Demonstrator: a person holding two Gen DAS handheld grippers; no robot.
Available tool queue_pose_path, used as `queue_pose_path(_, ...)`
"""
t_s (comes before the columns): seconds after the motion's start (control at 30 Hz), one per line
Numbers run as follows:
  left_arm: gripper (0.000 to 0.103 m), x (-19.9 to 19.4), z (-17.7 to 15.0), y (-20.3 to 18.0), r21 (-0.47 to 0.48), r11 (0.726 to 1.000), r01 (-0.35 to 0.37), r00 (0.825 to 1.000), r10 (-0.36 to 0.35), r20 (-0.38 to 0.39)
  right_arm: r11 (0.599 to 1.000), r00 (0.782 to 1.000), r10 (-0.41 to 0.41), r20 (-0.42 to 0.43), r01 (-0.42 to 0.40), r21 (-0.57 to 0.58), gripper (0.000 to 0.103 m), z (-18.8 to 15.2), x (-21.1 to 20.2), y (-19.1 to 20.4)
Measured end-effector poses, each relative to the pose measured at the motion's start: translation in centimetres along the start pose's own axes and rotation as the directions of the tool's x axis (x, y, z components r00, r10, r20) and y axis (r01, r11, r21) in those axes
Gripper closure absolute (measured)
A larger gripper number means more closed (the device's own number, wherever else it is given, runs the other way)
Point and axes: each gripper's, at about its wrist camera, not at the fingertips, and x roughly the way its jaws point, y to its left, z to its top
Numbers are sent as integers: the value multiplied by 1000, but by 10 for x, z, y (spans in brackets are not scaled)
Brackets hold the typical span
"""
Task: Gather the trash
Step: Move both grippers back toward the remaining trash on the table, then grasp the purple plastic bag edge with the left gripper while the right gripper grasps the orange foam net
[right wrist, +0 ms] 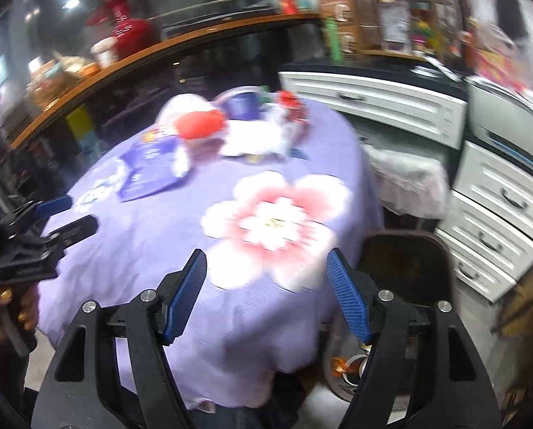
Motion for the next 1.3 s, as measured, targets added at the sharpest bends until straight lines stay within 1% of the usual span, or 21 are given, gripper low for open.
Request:
queue_pose_path(0.1, 6, 7, 2, 31, -30, 998, -53, 999, 52, -14, 998, 1000, 29, 0, -29, -47, 33, 12, 10, 25)
queue_pose_path(0.17, 6, 14, 5, 52, -62, 995, -75, 997, 73, -28, 997, 999, 45, -1, -45, -70, 33, 18, 16, 39)
queue_pose_path(0.33, 8, 35, 18, 89, -123, 989, -82, 995, 75, -61, 991, 998, 67, 6, -65, -113, 33, 30, 27, 67)
queue_pose_path(0.4, 12, 49, 25, 101, -149, 986, -73, 995, 61, -79, 990, 998, 70, 4, -69, -126, 33, 35, 32, 75)
queue_pose_path(0.47, 19, 62, 30, 105, -160, 985, -69, 994, 53, -99, 988, 997, 71, 2, -70, -136, 33, 38, 36, 79)
queue_pose_path(0.57, 24, 92, 39, 109, -161, 985, -61, 987, 36, -154, 987, 998, 64, -5, -64, -149, 33, 42, 44, 84)
queue_pose_path(0.63, 29, 107, 41, 110, -150, 986, -79, 983, 51, -177, 986, 998, 61, -12, -62, -153, 33, 44, 49, 85)
queue_pose_path(0.7, 31, 121, 44, 111, -145, 986, -84, 978, 53, -202, 986, 998, 58, -17, -60, -158, 33, 46, 54, 85)
queue_pose_path(0.77, 42, 129, 45, 111, -145, 986, -87, 974, 53, -220, 984, 998, 53, -21, -56, -168, 33, 49, 59, 85)
queue_pose_path(0.8, 44, 132, 45, 113, -154, 985, -80, 973, 44, -226, 983, 998, 51, -23, -54, -173, 33, 51, 62, 85)
queue_pose_path(0.83, 50, 132, 46, 112, -163, 984, -69, 973, 30, -227, 983, 998, 50, -25, -54, -176, 33, 52, 64, 85)
queue_pose_path(0.87, 60, 131, 46, 114, -174, 983, -55, 974, 14, -226, 982, 998, 50, -26, -54, -182, 33, 54, 67, 85)
queue_pose_path(0.9, 65, 129, 45, 115, -185, 981, -56, 975, 14, -222, 981, 998, 51, -26, -55, -187, 33, 57, 71, 85)
queue_pose_path(0.97, 74, 127, 45, 118, -204, 977, -53, 977, 9, -211, 978, 998, 56, -29, -61, -200, 33, 60, 76, 87)
queue_pose_path(1.0, 78, 124, 43, 120, -223, 974, -39, 979, -7, -202, 976, 998, 59, -28, -64, -209, 33, 63, 79, 88)
queue_pose_path(1.07, 85, 121, 42, 122, -230, 973, -33, 981, -13, -195, 973, 998, 63, -23, -67, -222, 33, 70, 86, 90)
queue_pose_path(1.13, 88, 116, 42, 122, -224, 974, -34, 982, -9, -190, 971, 998, 65, -21, -68, -231, 34, 79, 93, 92)
queue_pose_path(1.2, 88, 109, 42, 123, -224, 974, -26, 984, -15, -176, 967, 997, 69, -26, -73, -244, 33, 90, 105, 94)
queue_pose_path(1.23, 88, 106, 43, 123, -226, 974, -27, 985, -13, -171, 966, 998, 52, -30, -58, -253, 34, 96, 113, 96)
queue_pose_path(1.3, 89, 97, 41, 124, -200, 978, -54, 987, 22, -159, 965, 999, 18, -27, -25, -260, 34, 104, 124, 97)
